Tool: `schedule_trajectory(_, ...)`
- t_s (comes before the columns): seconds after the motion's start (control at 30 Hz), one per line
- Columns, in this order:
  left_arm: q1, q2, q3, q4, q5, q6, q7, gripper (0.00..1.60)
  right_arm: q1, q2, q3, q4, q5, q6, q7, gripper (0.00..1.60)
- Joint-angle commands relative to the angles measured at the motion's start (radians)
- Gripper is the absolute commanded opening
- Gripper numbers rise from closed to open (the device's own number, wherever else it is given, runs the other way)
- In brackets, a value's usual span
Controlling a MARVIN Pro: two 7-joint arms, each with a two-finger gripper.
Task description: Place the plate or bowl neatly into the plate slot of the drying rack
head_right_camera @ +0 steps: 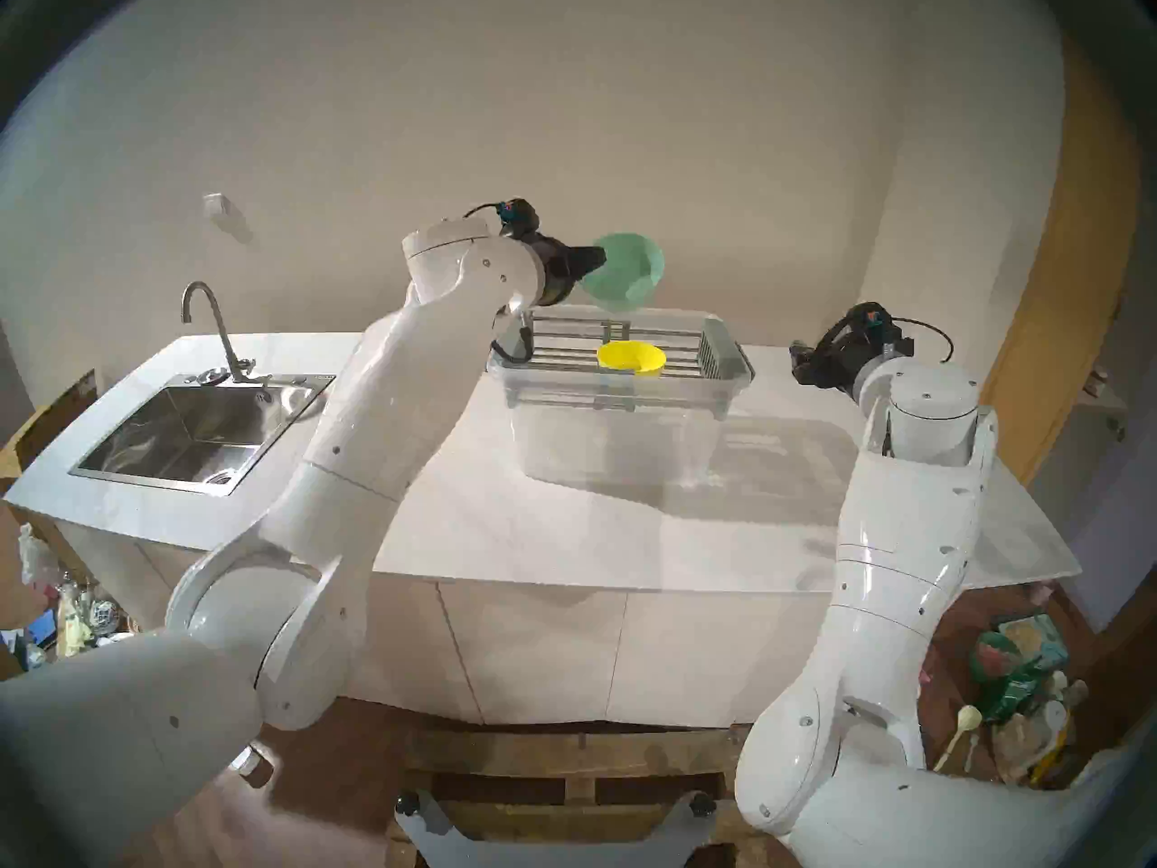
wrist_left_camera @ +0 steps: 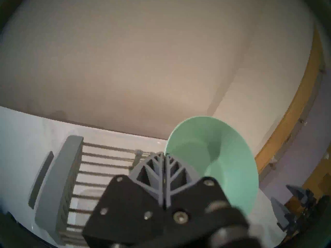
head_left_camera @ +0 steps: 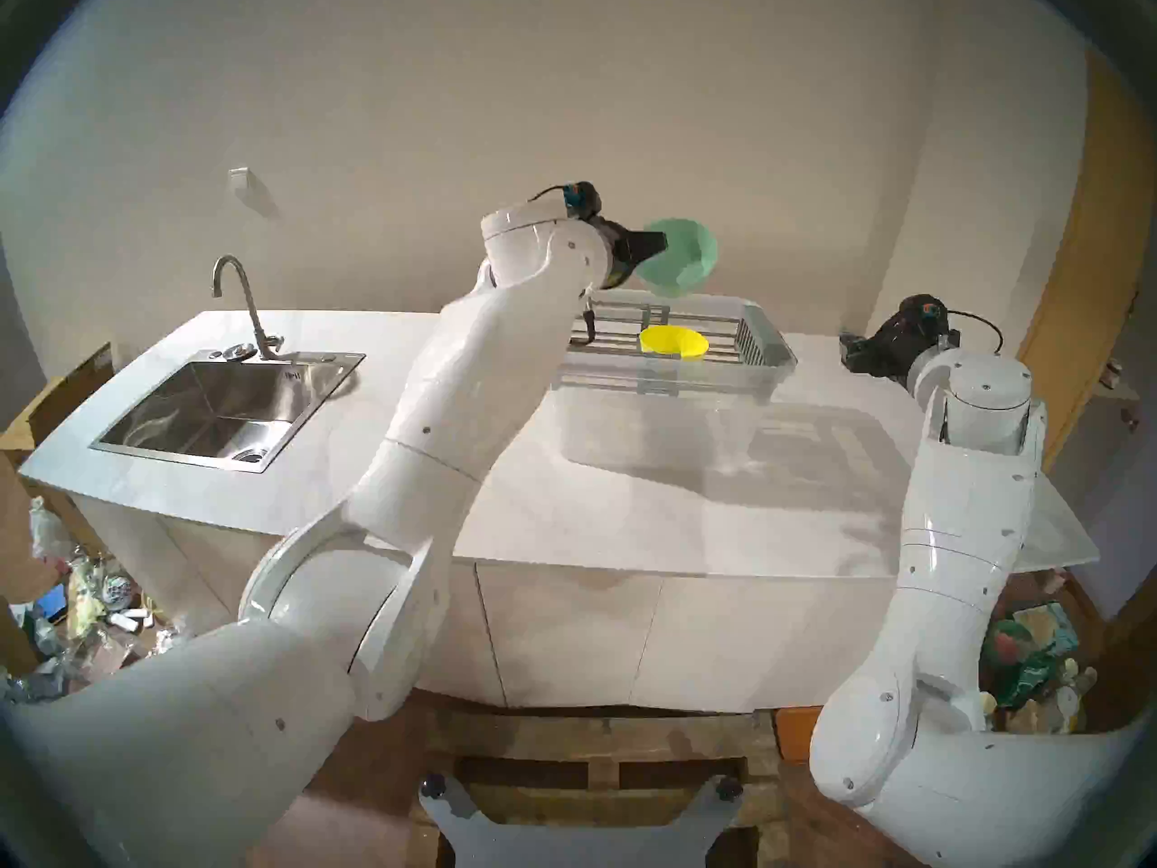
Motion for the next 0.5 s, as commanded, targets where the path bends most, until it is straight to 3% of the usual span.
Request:
schedule_trajectory(0.0, -0.093, -0.020, -0.013, 0.098, -0.001, -0.082, -0.058, 0.00, 0.020, 0.003, -0.001, -0.023, 0.007, -0.012, -0.004, 1.60)
schedule_trajectory(0.47, -0.293, -0.094, 0.004, 0.549, -0.018, -0.197, -0.196, 0.00, 0.020, 0.003, -0.001, -0.023, 0.008, -0.012, -0.004, 1.60)
